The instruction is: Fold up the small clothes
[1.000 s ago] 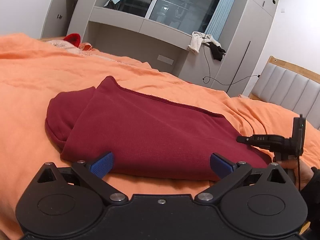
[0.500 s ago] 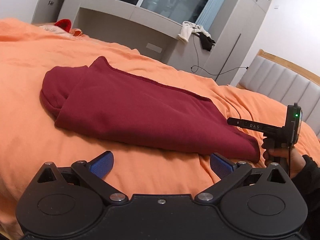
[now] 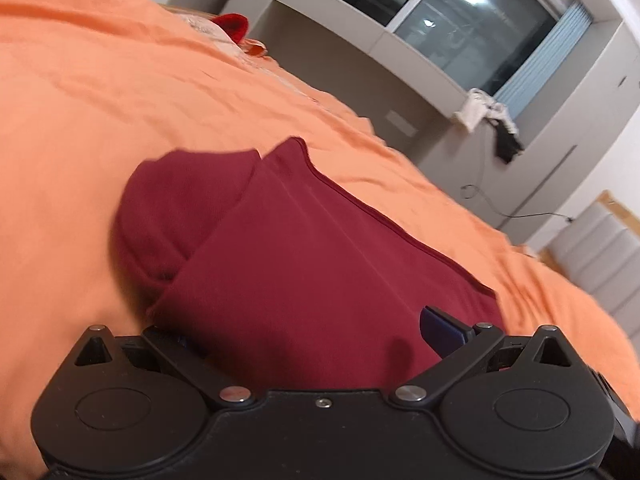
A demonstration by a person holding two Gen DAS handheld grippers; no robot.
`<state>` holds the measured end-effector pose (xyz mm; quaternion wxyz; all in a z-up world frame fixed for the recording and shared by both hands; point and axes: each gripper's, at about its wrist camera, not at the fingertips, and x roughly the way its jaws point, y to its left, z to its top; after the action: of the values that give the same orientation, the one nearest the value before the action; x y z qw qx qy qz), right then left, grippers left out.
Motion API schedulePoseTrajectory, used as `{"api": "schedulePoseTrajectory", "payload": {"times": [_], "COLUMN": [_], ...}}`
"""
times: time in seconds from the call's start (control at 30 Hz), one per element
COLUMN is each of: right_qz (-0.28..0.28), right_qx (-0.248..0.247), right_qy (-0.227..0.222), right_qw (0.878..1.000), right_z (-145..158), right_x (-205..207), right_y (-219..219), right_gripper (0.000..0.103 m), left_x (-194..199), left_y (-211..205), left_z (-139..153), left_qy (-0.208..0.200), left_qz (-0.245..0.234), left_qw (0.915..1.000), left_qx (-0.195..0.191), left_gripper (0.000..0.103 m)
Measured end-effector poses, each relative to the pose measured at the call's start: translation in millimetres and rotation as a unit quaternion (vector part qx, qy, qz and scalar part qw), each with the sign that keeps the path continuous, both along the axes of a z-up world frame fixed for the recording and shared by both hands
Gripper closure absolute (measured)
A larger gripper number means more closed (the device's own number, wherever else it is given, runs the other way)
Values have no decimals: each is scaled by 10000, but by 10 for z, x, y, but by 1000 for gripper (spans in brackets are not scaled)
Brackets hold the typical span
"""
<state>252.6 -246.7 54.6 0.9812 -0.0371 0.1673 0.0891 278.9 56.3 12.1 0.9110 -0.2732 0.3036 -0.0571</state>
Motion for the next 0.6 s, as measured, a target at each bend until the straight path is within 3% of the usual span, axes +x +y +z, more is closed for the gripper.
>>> {"api": "schedulePoseTrajectory", "payload": {"times": [0.1, 0.23, 0.6], "right_qz": [75, 92, -50], "right_qx": [16, -326, -453], "right_qy": [416, 646, 465], "right_qw": [9991, 9973, 9979], "right_z": [-125, -356, -460], "right_x": [132, 185, 144], "right_y": [118, 242, 339], "right_gripper": [0, 0, 0], "left_x": [99, 26, -111], "left_y": [-29, -57, -101], "left_z": [-18, -62, -118], "left_qy": [-51, -204, -400], "left_qz": [64, -70, -164], "left_qw": [9998, 9984, 9951], "left_qx": [199, 530, 885], "left_gripper": [1, 1, 1]}}
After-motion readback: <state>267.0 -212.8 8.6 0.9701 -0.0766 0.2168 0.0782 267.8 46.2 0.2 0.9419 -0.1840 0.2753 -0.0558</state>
